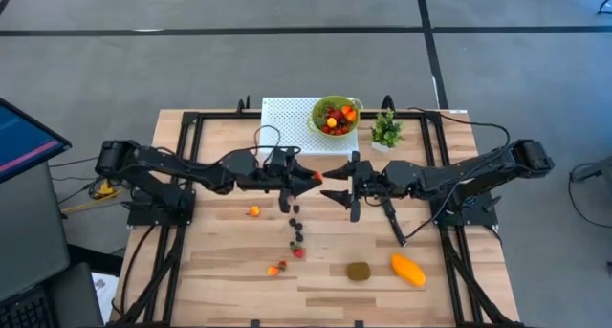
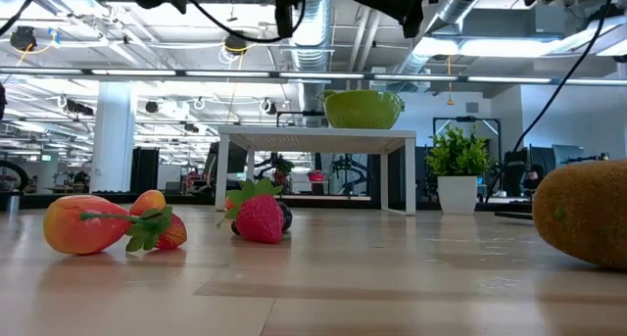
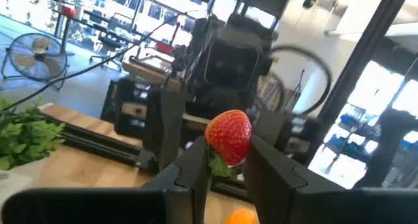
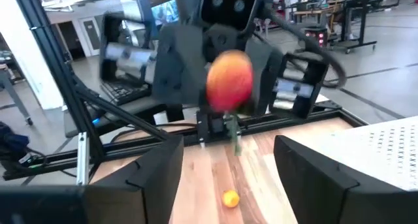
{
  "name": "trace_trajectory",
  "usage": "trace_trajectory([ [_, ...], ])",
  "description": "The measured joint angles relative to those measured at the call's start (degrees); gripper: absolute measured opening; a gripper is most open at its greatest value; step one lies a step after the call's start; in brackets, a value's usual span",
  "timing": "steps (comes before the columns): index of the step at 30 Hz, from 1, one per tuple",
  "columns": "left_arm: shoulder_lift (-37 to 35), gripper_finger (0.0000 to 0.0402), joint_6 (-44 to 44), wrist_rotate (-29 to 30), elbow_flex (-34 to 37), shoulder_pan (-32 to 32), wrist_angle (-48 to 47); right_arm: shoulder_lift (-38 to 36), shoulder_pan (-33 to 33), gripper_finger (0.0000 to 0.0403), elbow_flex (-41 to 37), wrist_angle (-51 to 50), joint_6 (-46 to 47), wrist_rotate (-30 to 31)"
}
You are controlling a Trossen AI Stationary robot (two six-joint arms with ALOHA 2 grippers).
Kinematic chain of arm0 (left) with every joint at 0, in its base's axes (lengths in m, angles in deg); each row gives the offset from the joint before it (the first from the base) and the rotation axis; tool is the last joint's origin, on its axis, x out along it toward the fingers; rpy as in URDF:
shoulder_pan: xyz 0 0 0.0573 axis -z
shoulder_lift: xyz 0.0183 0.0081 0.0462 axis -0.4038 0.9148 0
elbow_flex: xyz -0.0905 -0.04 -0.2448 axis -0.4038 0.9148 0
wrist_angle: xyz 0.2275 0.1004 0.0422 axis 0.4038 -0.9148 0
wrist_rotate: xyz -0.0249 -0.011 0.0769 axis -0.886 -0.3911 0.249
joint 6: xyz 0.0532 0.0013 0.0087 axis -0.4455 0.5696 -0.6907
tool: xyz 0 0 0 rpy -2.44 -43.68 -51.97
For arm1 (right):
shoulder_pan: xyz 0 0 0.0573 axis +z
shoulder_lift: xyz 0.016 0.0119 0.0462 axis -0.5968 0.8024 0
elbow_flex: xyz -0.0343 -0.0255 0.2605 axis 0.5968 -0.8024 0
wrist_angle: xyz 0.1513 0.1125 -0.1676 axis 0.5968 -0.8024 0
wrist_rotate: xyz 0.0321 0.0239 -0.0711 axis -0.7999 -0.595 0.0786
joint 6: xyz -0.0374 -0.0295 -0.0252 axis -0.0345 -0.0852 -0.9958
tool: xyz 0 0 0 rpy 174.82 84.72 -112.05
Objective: Pick & Place Fruit
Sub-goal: Put the red strawberry into the green strainer bowl
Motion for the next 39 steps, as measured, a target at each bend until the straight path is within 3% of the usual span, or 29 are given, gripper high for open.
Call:
trace_trajectory([
  [8, 2.6, 0.0085, -3.1, -1.1, -2.5, 0.1, 0.7, 0.0, -1.3, 0.0223, 0.0, -0.7, 1.1, 0.0],
  [13, 2.6, 0.0085, -4.4, -1.1, -2.7, 0.1, 0.8, 0.0, -1.2, 0.0195, 0.0, -0.4, 1.1, 0.0],
  [16, 2.6, 0.0085, -4.4, -1.1, -2.7, 0.1, 0.8, 0.0, -1.2, 0.0153, 0.0, 0.1, 1.1, 0.0],
  [23, 2.6, 0.0085, -4.4, -1.1, -2.7, 0.1, 0.8, 0.0, -1.1, 0.0012, 0.0, -0.7, 1.1, -0.1],
  [33, 2.6, 0.0096, -4.5, -1.1, -2.7, 0.1, 0.6, 0.0, -1.2, 0.0002, 0.0, -1.2, 1.3, -0.1],
  [39, 2.6, 0.0167, -7.7, -2.2, -2.7, 0.4, 0.6, 0.0, -1.2, 0.0001, 0.0, -1.5, 1.2, 0.0],
])
